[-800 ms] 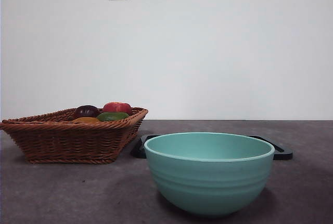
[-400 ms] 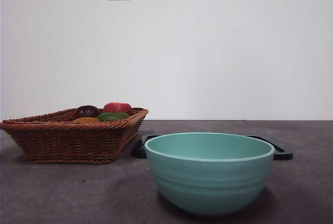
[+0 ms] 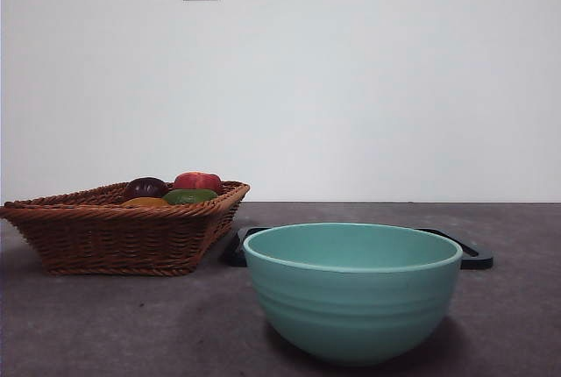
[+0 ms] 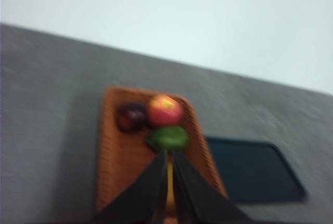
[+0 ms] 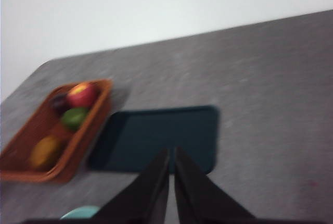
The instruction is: Pick up the wifruite, put it on the bowl, pick up the plate, put it on desk
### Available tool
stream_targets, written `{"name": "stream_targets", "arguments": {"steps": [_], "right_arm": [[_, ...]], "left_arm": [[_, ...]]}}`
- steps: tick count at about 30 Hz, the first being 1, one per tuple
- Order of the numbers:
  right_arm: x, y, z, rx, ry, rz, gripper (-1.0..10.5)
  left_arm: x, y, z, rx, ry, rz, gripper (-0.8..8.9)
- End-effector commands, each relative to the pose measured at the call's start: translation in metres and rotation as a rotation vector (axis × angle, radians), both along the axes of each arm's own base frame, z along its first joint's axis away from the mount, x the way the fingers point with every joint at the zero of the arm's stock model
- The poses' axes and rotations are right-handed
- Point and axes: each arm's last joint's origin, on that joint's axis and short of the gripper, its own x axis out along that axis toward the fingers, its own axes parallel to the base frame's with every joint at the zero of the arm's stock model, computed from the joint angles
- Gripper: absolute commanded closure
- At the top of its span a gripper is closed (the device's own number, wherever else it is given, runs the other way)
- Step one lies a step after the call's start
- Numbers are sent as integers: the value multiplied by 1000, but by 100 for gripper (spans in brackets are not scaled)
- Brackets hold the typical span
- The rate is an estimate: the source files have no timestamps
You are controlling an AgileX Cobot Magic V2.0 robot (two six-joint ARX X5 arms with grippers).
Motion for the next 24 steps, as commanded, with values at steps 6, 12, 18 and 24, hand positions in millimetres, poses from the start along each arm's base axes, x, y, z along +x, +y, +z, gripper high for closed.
{"name": "stream_targets", "arguments": {"steps": [6,12,18,24], "right_arm": [[3,5,18,0,80,176,936],[10,9,20,10,167,280,936],[13,14,13,-44,232,379,936],[13,15,13,-54,229,394,936]], "left_arm": [[14,-7,26,-23,138,-244,797],[25,-17,22,-17,271,-368,797],[23,-31,16,14,326,-494,795],[21,-34,17,19,326,-524,793]]}}
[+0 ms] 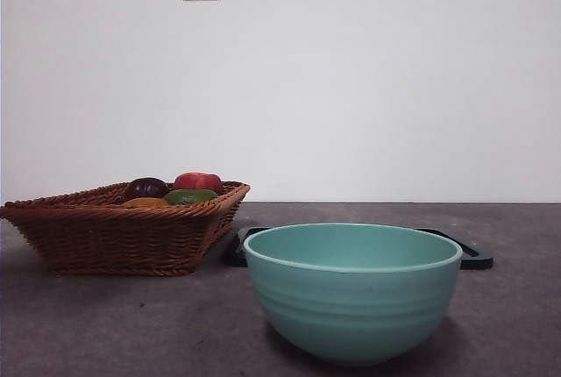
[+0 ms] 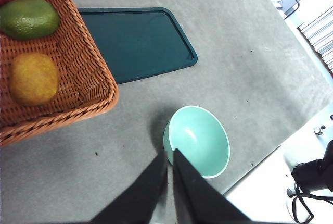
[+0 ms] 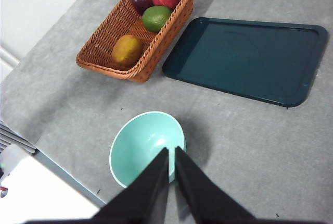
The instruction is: Pick up the wifruite, put it on the bowl, pick up the plate, put it on desk
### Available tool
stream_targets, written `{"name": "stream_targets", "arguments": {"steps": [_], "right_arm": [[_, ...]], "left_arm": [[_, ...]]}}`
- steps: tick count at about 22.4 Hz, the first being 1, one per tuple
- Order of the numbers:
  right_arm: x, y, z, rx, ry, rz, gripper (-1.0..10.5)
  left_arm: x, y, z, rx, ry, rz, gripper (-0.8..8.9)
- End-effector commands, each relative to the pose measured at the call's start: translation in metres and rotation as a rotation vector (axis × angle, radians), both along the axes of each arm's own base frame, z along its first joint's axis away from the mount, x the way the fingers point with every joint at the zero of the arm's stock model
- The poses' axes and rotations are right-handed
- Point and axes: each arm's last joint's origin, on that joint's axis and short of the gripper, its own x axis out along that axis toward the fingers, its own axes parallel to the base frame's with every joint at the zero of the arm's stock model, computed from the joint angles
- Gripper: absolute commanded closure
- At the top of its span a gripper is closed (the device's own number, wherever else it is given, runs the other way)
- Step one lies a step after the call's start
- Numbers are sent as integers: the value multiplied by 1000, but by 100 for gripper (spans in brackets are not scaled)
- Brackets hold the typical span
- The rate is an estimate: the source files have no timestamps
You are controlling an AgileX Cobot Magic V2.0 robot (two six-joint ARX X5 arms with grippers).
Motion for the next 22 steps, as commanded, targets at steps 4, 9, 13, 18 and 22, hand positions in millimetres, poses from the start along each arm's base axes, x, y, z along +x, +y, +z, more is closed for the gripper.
{"name": "stream_targets", "arguments": {"steps": [4,9,13,18,22], "right_arm": [[-1,0,5,-8,-26,12,935],[-1,0,5,-7,-25,10,437],[-1,0,5,-6,-24,9,331],[-1,0,5,-4,-22,10,331],[-1,0,5,-4,-23,11,331]], "left_arm": [[-1,0,5,3,-20,-16,715],[-2,0,5,4,-12,-16,243],[-1,0,5,3,-14,-16,248],[1,-1,5,14,12,-1,252],[15,0,8,175,79,75,252]]}}
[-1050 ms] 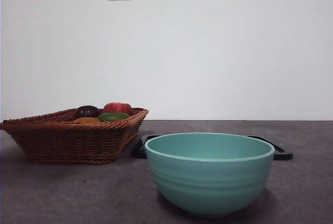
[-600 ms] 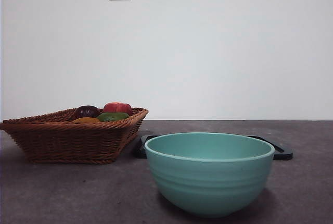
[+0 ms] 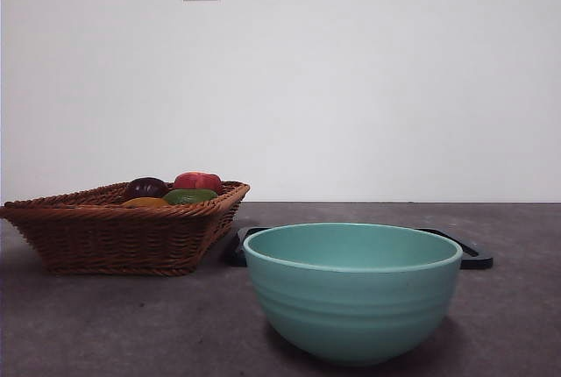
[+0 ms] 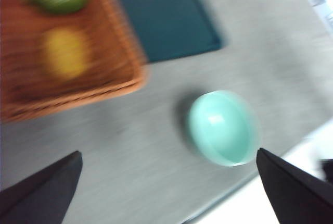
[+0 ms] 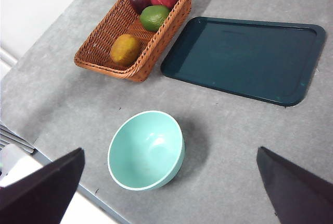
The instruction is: Pick up the wifruite, put it on the bowl, pick up the plate, put it on desk
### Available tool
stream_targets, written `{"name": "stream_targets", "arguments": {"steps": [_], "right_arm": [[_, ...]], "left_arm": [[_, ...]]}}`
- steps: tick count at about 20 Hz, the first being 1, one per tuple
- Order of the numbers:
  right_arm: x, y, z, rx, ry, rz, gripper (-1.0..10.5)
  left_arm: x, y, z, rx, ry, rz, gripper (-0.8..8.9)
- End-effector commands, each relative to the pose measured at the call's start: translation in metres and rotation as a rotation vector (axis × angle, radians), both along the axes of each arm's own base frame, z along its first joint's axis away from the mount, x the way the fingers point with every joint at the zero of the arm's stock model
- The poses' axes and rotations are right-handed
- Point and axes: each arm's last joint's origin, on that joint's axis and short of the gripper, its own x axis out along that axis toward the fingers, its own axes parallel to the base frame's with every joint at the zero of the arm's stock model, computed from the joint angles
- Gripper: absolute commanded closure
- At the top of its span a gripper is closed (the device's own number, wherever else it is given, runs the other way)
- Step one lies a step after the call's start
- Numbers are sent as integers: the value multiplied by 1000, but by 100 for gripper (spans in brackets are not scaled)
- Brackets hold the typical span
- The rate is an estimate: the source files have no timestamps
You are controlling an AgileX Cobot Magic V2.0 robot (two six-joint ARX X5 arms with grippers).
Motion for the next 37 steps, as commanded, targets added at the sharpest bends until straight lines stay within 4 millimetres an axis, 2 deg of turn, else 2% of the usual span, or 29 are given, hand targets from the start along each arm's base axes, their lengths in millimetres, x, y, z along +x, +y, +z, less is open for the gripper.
{"name": "stream_targets", "arguments": {"steps": [1,4,8,13,15,20,26,34,35,37], "right_arm": [[-1,0,5,0,-26,9,331],[-1,0,5,0,-26,8,331],[-1,0,5,1,-27,9,331],[0,0,6,7,-35,5,331],[0,0,6,6,-37,5,331],[1,0,9,10,-65,4,331],[1,0,9,13,-62,3,331],[1,0,9,13,-62,3,331],[1,0,9,13,-62,3,331],[1,0,9,15,-60,2,331]], "left_arm": [[13,-1,9,116,1,17,252],[36,-5,12,240,31,37,251],[76,-23,6,353,88,25,251],[127,-60,-19,526,140,-24,252],[147,-72,-30,537,128,-26,252],[184,-88,-61,560,144,-53,252],[207,-100,-95,577,154,-80,252],[220,-106,-134,610,240,-101,266],[221,-106,-135,612,245,-103,315],[221,-107,-136,612,242,-103,510]]}}
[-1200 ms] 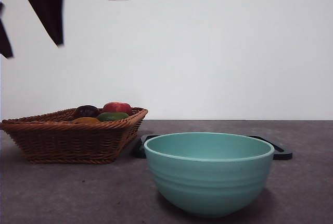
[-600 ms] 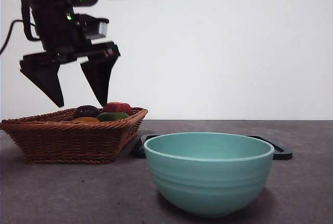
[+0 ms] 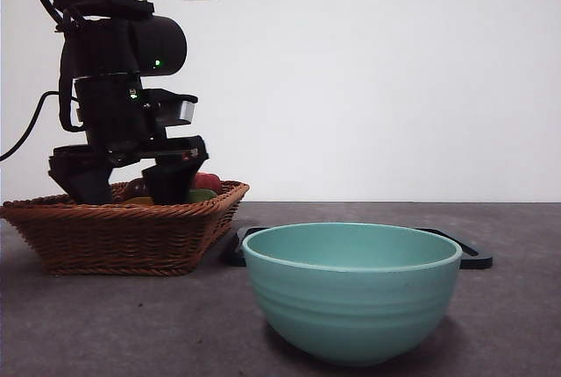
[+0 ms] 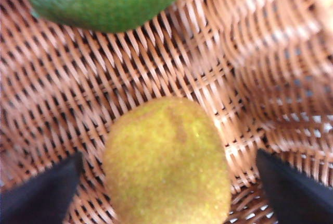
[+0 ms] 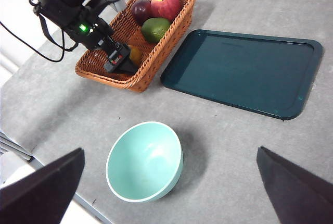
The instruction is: Pick up the wifruite, put it on the bowl, pick up the plate, put it on desk
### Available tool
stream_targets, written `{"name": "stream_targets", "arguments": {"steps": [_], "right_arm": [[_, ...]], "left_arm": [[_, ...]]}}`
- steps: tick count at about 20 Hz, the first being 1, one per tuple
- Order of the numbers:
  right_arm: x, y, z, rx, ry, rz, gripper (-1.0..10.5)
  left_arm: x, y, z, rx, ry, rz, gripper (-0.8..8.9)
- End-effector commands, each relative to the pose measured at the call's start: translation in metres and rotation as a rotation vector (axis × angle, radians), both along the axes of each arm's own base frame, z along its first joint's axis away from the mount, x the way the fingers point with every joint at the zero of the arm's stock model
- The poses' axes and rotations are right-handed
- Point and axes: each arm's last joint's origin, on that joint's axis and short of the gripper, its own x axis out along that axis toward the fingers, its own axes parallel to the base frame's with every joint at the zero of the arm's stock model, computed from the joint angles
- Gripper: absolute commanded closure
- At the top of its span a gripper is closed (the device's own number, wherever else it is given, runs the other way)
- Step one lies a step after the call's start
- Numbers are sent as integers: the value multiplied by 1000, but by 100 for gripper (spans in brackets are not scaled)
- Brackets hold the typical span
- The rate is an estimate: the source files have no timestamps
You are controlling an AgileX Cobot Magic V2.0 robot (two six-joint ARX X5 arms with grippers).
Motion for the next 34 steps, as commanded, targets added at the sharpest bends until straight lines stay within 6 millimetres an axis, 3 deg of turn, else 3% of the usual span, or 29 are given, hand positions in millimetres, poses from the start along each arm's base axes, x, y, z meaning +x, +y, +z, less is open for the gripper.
{"name": "stream_targets", "arguments": {"steps": [1,3,8,13,18,22,27,34], "right_arm": [[-1,0,5,10,-17,1,331],[-1,0,5,11,-16,0,331],[-1,0,5,11,-16,0,331],[-1,0,5,11,-15,0,331],[-3,0,2,7,34,0,331],[-7,0,-4,3,105,9,331],[-17,-1,-2,14,183,40,332],[-38,-4,20,-31,163,68,332]], "left_arm": [[4,-5,0,1,-11,-9,578],[4,-5,0,3,-8,-9,627],[4,-5,13,4,-5,-9,631],[-4,-2,69,-32,-61,17,631],[-50,3,123,-75,-100,26,631],[-89,-2,153,-131,-124,13,631],[-126,-27,160,-138,-71,-70,631],[-168,-71,160,-193,-24,-145,630]]}}
